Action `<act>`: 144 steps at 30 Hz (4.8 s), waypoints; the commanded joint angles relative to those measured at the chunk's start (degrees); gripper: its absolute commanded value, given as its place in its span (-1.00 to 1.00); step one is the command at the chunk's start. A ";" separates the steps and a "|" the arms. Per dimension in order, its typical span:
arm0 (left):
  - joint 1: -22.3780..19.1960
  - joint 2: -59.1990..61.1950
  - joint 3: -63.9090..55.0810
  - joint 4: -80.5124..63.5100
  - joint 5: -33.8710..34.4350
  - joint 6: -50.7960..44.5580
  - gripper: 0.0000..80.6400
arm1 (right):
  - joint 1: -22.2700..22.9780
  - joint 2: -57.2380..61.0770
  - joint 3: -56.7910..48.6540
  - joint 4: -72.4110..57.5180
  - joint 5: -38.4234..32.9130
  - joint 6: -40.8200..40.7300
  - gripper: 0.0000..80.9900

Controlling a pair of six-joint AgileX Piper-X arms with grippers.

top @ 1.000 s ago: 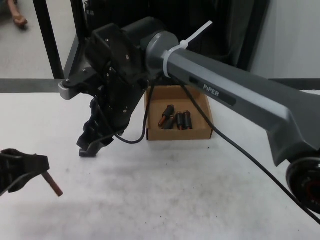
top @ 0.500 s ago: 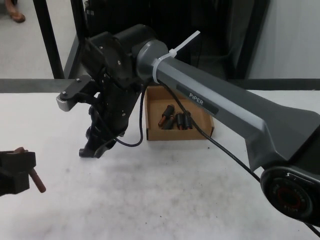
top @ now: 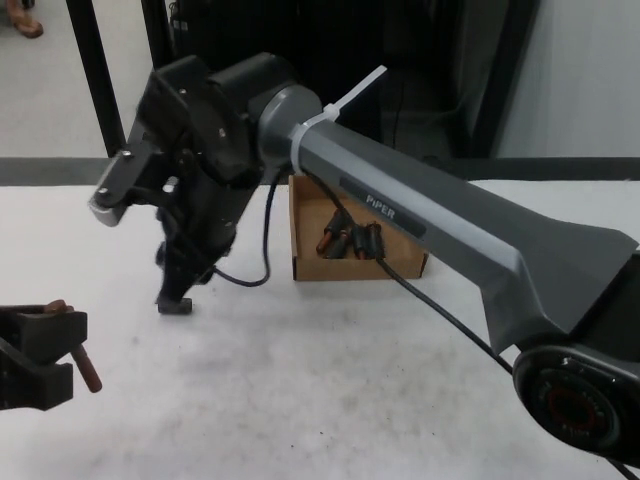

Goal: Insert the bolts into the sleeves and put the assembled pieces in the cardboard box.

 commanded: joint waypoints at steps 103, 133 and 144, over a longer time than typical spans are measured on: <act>-0.23 -0.63 -0.19 -0.73 4.17 -0.56 -0.98 | -1.37 0.60 -0.84 -1.47 -10.88 9.45 -0.99; -0.23 -0.63 -0.19 -0.73 5.54 -3.50 -0.98 | -4.61 -12.42 -0.60 7.88 -20.19 10.09 -0.99; -0.23 -0.63 -0.19 -4.31 6.03 -7.42 -0.98 | -5.76 -18.26 1.31 11.60 -20.39 9.86 -0.99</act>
